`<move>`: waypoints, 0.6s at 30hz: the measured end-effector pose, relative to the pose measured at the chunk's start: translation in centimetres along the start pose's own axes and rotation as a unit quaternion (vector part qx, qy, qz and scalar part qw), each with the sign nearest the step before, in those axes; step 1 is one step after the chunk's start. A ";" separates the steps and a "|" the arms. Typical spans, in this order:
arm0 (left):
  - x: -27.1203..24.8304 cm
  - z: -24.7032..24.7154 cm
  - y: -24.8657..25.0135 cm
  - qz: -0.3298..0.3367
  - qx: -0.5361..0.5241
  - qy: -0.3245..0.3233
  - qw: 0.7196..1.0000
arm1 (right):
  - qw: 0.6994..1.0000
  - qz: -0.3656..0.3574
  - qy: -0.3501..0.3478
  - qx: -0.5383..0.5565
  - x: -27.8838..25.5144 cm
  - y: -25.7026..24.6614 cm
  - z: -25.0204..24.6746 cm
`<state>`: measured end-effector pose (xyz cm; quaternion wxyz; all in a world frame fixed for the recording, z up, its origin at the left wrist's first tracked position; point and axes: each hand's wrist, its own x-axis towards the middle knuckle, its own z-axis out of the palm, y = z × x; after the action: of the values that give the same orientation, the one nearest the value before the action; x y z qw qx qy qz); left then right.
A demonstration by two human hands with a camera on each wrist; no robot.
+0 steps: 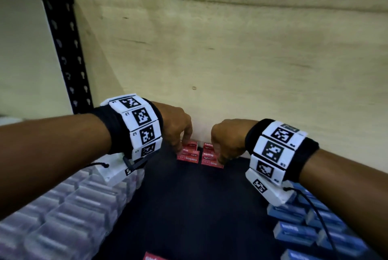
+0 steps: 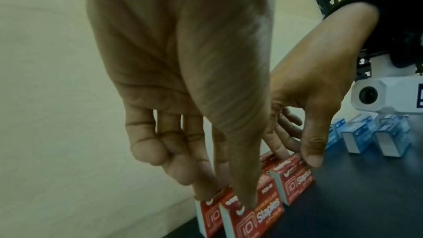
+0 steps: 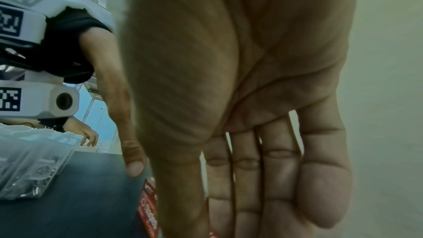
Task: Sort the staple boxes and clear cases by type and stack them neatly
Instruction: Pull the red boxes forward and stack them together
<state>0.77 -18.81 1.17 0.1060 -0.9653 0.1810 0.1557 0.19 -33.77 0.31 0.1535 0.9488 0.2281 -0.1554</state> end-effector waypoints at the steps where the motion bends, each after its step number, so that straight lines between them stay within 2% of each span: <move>1: 0.3 0.0 0.1 0.003 0.004 -0.008 1.000 | 1.000 -0.002 -0.004 -0.003 0.2 0.0 0.0; 5: 0.9 0.1 0.5 0.009 0.017 -0.044 0.999 | 1.000 -0.013 -0.009 -0.010 0.5 0.2 -0.3; 9: 0.2 -0.1 1.1 0.014 0.029 -0.039 0.999 | 1.000 0.001 0.004 -0.014 -0.1 0.1 -0.2; 14: -2.5 0.1 1.3 0.017 0.021 -0.025 0.999 | 1.000 0.003 0.017 0.015 -2.5 -0.1 0.3; 18: -5.4 0.6 2.0 0.028 0.004 -0.031 0.999 | 0.998 -0.024 0.008 0.052 -5.3 -0.9 0.8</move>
<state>-4.92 -18.76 2.18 0.1112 -0.9540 0.2054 0.1881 -4.93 -35.39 1.33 0.0980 0.9511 0.2431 -0.1632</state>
